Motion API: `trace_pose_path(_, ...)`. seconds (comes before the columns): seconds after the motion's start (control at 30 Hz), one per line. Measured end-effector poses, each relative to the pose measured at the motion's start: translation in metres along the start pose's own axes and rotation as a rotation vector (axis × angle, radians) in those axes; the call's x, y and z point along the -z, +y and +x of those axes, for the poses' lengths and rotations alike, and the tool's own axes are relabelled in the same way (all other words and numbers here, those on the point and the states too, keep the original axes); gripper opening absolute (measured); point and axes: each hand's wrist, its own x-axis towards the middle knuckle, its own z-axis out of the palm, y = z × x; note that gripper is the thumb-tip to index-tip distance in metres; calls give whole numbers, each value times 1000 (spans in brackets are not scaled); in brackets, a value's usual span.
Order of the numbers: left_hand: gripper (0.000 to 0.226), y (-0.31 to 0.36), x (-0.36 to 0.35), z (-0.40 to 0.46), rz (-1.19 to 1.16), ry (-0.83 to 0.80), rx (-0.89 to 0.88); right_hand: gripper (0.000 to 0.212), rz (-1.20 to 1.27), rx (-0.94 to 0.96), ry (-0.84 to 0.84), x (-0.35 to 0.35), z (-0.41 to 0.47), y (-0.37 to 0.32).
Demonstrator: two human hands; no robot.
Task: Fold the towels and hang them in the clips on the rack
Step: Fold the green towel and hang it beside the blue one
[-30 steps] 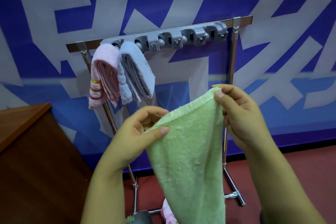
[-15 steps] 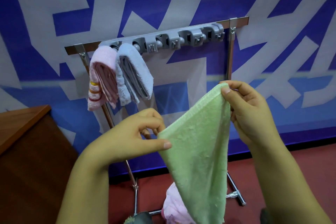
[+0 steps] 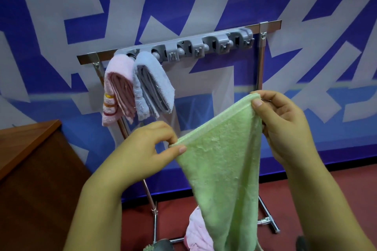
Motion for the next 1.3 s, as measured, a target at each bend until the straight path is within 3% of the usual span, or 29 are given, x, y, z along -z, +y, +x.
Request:
trace_pose_path(0.07,27,3,-6,1,-131,-60,5,15,-4,-8,6,1,0,1)
trace_pose_path(0.13,6,3,-10,1,-252,-85,29,15,-5,-14,15,3,1,1)
trace_pose_path(0.23,32,1,-13,3,-275,-54,31,15,11,-19,-6,5,1,0)
trace_pose_path(0.37,9,1,-14,4,-281,-41,-3,14,28,-24,-37,5,0,-1)
trace_pose_path(0.43,18,-1,-14,4,-263,-29,20,14,35,-21,-32,7,1,-1)
trace_pose_path(0.63,6,-2,-14,10,-378,204,116,13,-25,-18,-27,13,2,1)
trace_pose_path(0.73,21,2,-19,12,-513,318,186,13,-168,7,-25,15,3,0)
trace_pose_path(0.87,38,5,-18,14,-673,485,180,18,-370,202,-87,16,-3,-15)
trace_pose_path(0.97,36,9,-11,15,-765,615,173,17,-453,296,-137,19,-1,-25)
trace_pose_path(1.07,26,10,-7,16,-747,646,201,10,-426,229,-156,20,4,-21)
trace_pose_path(1.17,25,8,-10,15,-743,634,199,18,-295,145,-168,18,2,-15)
trace_pose_path(1.3,11,5,-11,10,-873,618,194,16,-142,97,-190,17,-3,-22)
